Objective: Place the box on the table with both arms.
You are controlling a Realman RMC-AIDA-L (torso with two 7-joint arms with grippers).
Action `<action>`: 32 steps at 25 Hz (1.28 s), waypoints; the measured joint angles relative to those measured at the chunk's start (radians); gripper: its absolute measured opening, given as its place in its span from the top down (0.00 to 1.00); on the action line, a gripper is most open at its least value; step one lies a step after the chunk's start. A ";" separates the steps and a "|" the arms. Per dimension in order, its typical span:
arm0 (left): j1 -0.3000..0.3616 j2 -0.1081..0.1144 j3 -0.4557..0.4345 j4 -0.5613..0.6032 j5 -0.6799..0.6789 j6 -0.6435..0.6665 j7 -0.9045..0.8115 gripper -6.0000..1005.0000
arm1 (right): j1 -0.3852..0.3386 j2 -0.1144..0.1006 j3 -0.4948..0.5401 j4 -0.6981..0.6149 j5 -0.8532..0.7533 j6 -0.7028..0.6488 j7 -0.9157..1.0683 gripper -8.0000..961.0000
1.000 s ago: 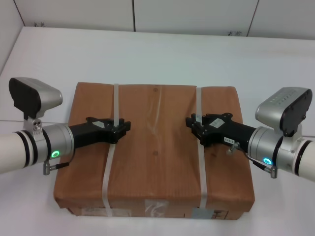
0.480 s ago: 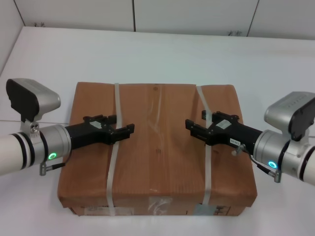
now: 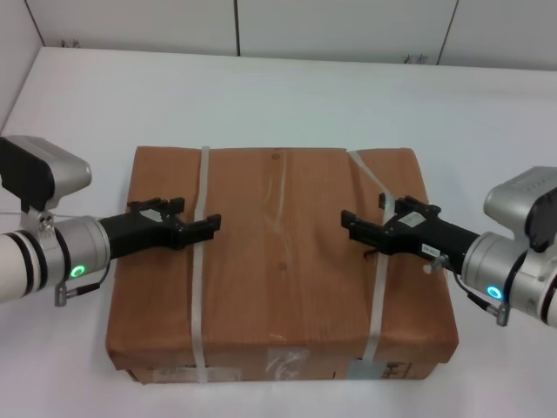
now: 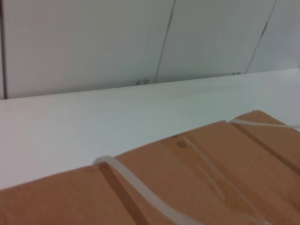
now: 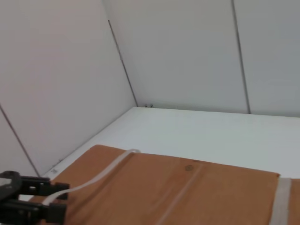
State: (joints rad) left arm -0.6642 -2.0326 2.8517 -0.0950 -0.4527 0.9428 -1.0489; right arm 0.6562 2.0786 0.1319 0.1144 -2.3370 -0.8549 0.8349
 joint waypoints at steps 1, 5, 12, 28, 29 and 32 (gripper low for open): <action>0.000 0.000 0.000 -0.001 -0.003 0.006 0.001 0.22 | -0.004 0.000 0.007 -0.001 0.000 0.001 0.000 0.16; 0.002 0.002 0.001 -0.018 -0.027 0.077 0.003 0.22 | -0.016 -0.001 0.022 -0.005 0.000 0.002 0.002 0.09; 0.018 0.007 0.003 -0.048 -0.073 0.229 0.006 0.22 | -0.015 0.000 0.025 -0.016 0.001 0.025 0.030 0.09; 0.036 0.014 0.010 -0.049 -0.084 0.305 0.030 0.22 | -0.032 -0.001 0.014 -0.117 0.003 -0.209 0.055 0.09; 0.039 0.018 0.010 -0.049 -0.082 0.334 0.038 0.22 | -0.037 -0.002 0.012 -0.142 0.002 -0.279 0.044 0.09; 0.042 0.024 0.011 -0.049 -0.077 0.386 0.052 0.22 | -0.045 -0.005 -0.007 -0.216 -0.013 -0.477 0.001 0.09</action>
State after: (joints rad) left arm -0.6218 -2.0086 2.8628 -0.1443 -0.5295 1.3285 -0.9974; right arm 0.6115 2.0732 0.1249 -0.1021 -2.3504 -1.3320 0.8356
